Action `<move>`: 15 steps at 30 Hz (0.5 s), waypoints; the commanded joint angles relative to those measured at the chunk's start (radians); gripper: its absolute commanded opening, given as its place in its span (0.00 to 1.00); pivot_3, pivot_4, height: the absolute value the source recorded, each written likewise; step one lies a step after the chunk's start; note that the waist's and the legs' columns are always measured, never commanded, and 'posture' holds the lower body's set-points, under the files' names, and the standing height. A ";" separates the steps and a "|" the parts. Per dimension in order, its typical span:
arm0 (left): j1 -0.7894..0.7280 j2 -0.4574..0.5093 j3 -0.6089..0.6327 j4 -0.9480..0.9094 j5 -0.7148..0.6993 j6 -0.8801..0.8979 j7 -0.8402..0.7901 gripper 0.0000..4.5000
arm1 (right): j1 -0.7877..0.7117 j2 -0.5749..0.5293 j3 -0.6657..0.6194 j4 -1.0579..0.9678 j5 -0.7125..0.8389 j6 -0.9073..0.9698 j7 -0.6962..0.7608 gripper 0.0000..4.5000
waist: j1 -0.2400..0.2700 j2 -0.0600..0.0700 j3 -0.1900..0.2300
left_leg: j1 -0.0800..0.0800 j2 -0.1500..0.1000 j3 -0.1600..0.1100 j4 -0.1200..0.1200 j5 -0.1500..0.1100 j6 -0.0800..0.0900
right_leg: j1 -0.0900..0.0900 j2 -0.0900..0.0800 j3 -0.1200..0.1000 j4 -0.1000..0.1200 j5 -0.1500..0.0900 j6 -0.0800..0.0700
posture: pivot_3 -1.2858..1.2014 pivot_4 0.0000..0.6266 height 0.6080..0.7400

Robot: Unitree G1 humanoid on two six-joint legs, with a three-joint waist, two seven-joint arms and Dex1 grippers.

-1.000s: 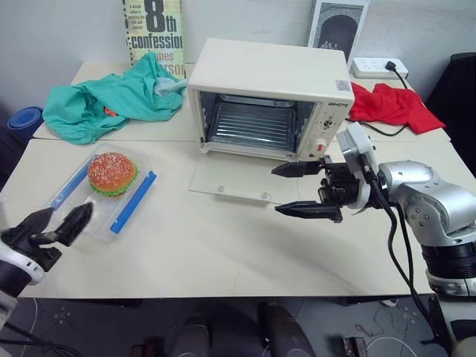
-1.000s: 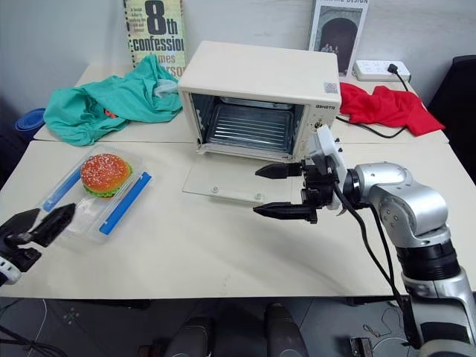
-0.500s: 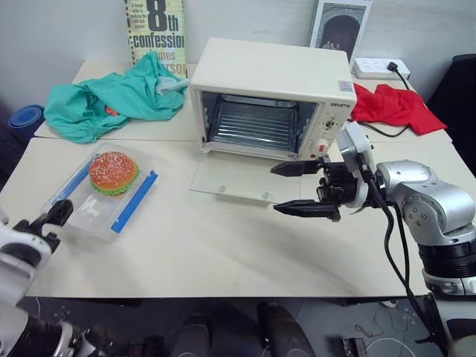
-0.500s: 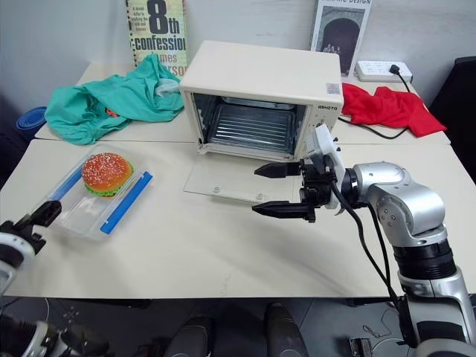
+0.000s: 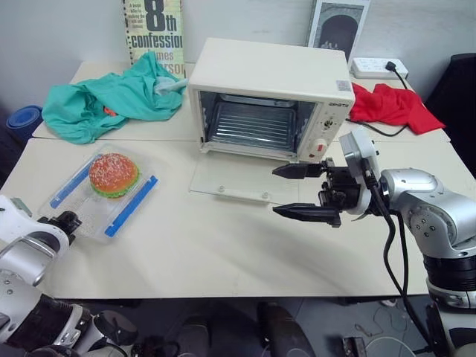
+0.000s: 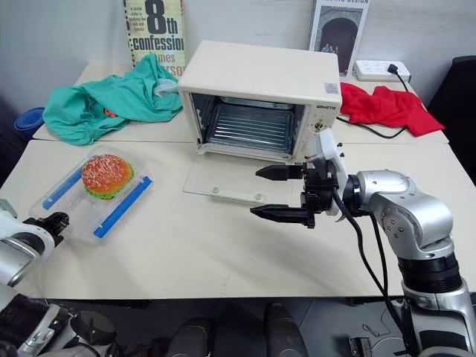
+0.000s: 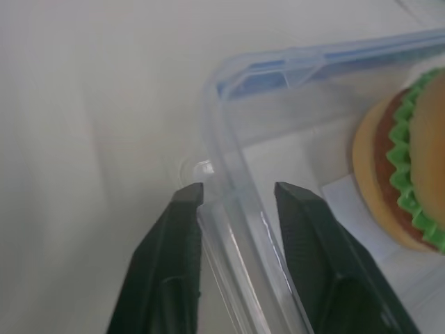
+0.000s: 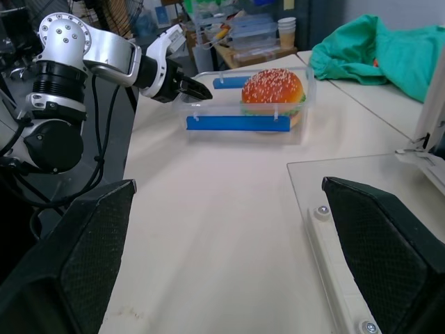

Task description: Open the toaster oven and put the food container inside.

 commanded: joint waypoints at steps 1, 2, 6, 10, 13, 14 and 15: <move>0.000 0.071 -0.028 0.049 -0.036 -0.009 0.041 0.19 | 0.011 -0.018 -0.044 -0.052 0.029 0.007 -0.012 1.00 | -0.001 0.000 0.000 | 0.000 0.000 0.000 0.000 0.000 0.000 | 0.000 0.000 0.000 0.000 0.000 0.000 | 0.52 0.24 1.00; 0.004 0.091 -0.041 0.063 -0.051 -0.009 0.044 0.15 | 0.015 -0.021 -0.048 -0.056 0.032 0.010 -0.014 1.00 | -0.002 0.000 0.000 | 0.000 0.000 0.000 0.000 0.000 0.000 | 0.000 0.000 0.000 0.001 0.000 0.000 | 0.52 0.24 1.00; -0.002 0.240 -0.147 0.163 -0.143 -0.009 -0.001 0.04 | 0.037 -0.051 -0.089 -0.082 0.108 0.078 -0.021 1.00 | -0.004 0.000 0.000 | 0.000 0.000 0.000 0.000 0.001 -0.001 | -0.001 0.000 0.000 0.002 0.000 -0.001 | 0.52 0.24 1.00; -0.065 0.345 -0.203 0.264 -0.231 -0.009 -0.031 0.04 | 0.069 -0.050 -0.108 -0.115 0.073 0.055 -0.078 1.00 | -0.001 0.000 0.000 | -0.001 0.000 -0.001 0.000 0.001 -0.001 | -0.001 0.000 -0.001 0.000 -0.001 -0.001 | 0.52 0.24 1.00; -0.118 0.416 -0.271 0.349 -0.302 -0.009 -0.051 0.04 | 0.107 -0.057 -0.136 -0.139 0.088 0.061 -0.097 1.00 | 0.001 0.000 0.000 | -0.002 0.000 -0.002 -0.001 0.001 -0.001 | -0.001 0.000 -0.002 -0.001 -0.001 -0.001 | 0.52 0.24 1.00; -0.140 0.433 -0.293 0.378 -0.322 -0.009 -0.053 0.04 | 0.119 -0.060 -0.145 -0.146 0.090 0.062 -0.105 1.00 | 0.001 0.000 0.000 | -0.002 0.000 -0.002 -0.001 0.001 -0.001 | -0.001 -0.001 -0.002 -0.001 -0.001 -0.001 | 0.52 0.24 1.00; -0.167 0.447 -0.319 0.408 -0.341 -0.009 -0.055 0.04 | 0.134 -0.063 -0.155 -0.154 0.092 0.062 -0.113 1.00 | 0.001 0.000 0.000 | -0.003 0.000 -0.002 -0.001 0.001 -0.001 | -0.001 -0.001 -0.003 -0.001 -0.001 -0.001 | 0.52 0.24 1.00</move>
